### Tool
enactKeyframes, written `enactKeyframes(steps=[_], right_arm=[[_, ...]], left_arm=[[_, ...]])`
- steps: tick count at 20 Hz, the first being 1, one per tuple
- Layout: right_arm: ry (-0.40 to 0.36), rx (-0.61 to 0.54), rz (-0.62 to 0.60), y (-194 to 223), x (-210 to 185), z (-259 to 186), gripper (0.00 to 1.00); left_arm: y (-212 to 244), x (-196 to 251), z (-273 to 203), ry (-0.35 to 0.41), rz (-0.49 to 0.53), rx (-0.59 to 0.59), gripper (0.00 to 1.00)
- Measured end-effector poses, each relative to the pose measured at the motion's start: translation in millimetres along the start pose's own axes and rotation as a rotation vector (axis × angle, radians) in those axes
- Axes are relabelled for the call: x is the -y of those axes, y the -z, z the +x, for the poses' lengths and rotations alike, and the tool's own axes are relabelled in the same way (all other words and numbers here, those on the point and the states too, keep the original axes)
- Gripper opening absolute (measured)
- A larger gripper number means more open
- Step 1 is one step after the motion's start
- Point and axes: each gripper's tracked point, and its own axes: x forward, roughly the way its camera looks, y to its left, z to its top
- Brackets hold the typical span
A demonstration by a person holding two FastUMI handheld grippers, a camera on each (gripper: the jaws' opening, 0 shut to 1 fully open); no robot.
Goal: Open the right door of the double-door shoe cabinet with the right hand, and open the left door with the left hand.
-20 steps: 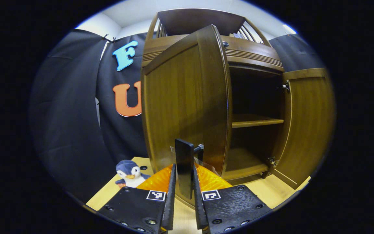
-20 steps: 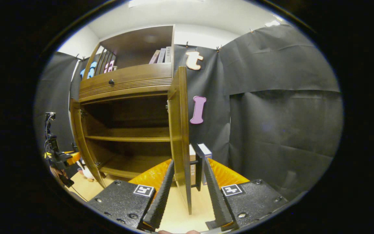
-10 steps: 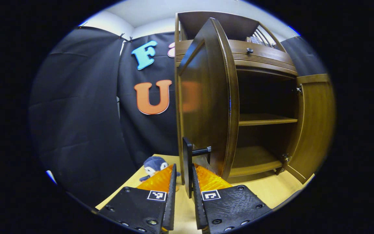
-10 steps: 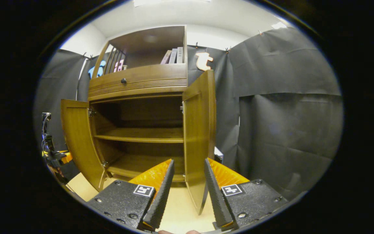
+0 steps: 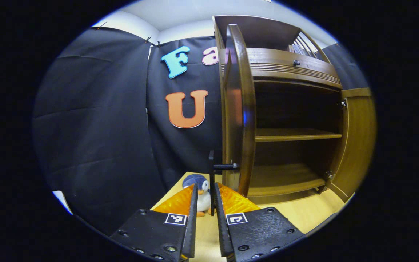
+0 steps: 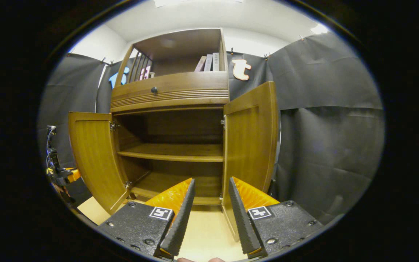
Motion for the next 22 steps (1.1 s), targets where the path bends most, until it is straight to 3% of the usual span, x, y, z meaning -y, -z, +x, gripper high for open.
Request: enactKeyframes(steps=[3,5,6,7,8,11,14,15,17,18,21,22], right_arm=[[-0.035,-0.001,-0.009,-1,-15,5,0.62],[-0.056,0.006,-0.013,-6,-25,7,0.62],[-0.066,0.010,-0.012,-8,-30,9,0.63],[-0.081,0.015,-0.011,-11,-35,9,0.63],[-0.091,0.018,-0.011,-12,-39,9,0.62],[-0.124,0.023,-0.016,-17,-53,10,0.62],[-0.151,0.036,-0.024,-24,-65,11,0.62],[-0.154,0.032,-0.028,-24,-67,13,0.63],[-0.165,0.021,-0.028,-24,-71,15,0.69],[-0.175,0.020,-0.026,-25,-75,15,0.70],[-0.187,0.035,-0.023,-35,-80,12,0.71],[-0.191,0.045,-0.020,-39,-83,12,0.72]], left_arm=[[0,-22,-11,-0.050,-0.024,-0.011,0.21],[-11,-22,-23,-0.042,-0.071,0.010,0.21],[-17,-21,-29,-0.036,-0.082,0.023,0.36],[-22,-22,-37,-0.043,-0.080,0.039,0.19],[-28,-20,-46,-0.042,-0.074,0.055,0.38],[-56,-7,-64,-0.008,-0.071,0.117,0.47],[-83,16,-80,0.046,-0.062,0.165,0.65],[-89,25,-83,0.065,-0.058,0.174,0.80],[-101,48,-94,0.117,-0.054,0.191,0.89],[-107,59,-99,0.144,-0.052,0.207,0.78],[-127,86,-108,0.197,-0.051,0.249,0.76],[-133,96,-112,0.213,-0.049,0.261,0.88]])
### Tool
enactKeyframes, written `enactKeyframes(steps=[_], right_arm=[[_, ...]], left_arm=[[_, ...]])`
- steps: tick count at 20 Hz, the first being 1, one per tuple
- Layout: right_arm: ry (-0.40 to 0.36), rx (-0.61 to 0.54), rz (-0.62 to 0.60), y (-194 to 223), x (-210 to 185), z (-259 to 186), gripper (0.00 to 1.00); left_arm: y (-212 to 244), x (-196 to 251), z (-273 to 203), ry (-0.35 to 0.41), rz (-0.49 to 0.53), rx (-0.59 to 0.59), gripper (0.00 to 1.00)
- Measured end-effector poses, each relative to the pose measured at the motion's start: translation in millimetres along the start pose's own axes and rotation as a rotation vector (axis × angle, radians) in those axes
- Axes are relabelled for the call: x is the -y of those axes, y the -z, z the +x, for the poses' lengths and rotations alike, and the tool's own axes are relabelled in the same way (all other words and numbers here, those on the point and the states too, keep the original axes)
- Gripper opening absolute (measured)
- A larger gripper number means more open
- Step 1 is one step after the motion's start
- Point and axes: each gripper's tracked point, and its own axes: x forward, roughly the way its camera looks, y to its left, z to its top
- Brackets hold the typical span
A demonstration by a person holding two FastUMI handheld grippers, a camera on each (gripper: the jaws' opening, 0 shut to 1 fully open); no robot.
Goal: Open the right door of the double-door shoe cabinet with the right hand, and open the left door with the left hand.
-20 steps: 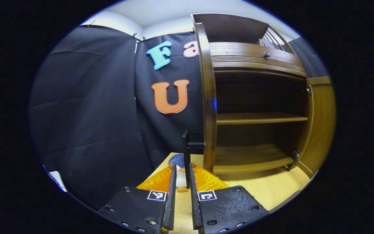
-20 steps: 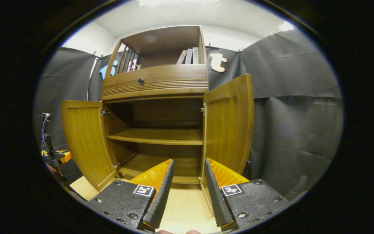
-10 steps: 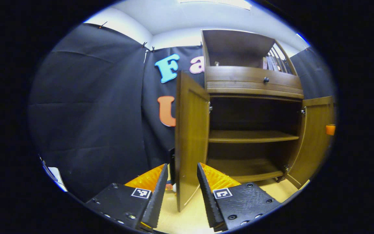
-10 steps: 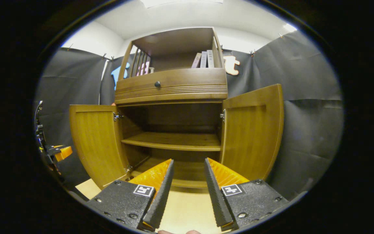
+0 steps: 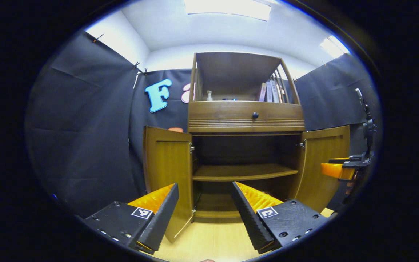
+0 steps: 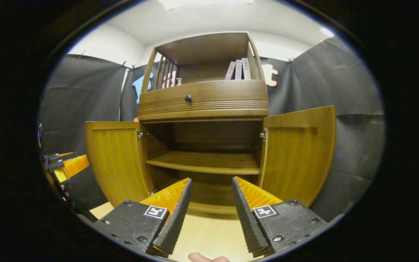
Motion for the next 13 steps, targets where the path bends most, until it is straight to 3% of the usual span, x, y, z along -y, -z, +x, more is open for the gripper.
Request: enactKeyframes(steps=[1,4,7,10,11,13], right_arm=[[-0.004,0.011,0.003,-5,-2,-1,0.72],[-0.018,0.034,0.006,-15,-6,-3,0.73],[-0.021,0.067,-0.002,-27,-3,-16,0.81],[-0.022,0.095,-0.018,-38,-2,-15,0.87],[-0.026,0.097,-0.021,-40,-3,-13,0.87],[-0.035,0.101,-0.017,-41,-4,-13,0.87]], left_arm=[[-4,9,-1,0.013,-0.001,0.007,0.99],[-12,34,-2,0.043,-0.002,0.023,1.00],[-18,50,-5,0.056,0.014,0.041,1.00],[-23,49,-4,0.048,0.010,0.056,1.00],[-22,48,-3,0.042,-0.001,0.053,0.94],[-20,41,-2,0.023,-0.015,0.044,1.00]])
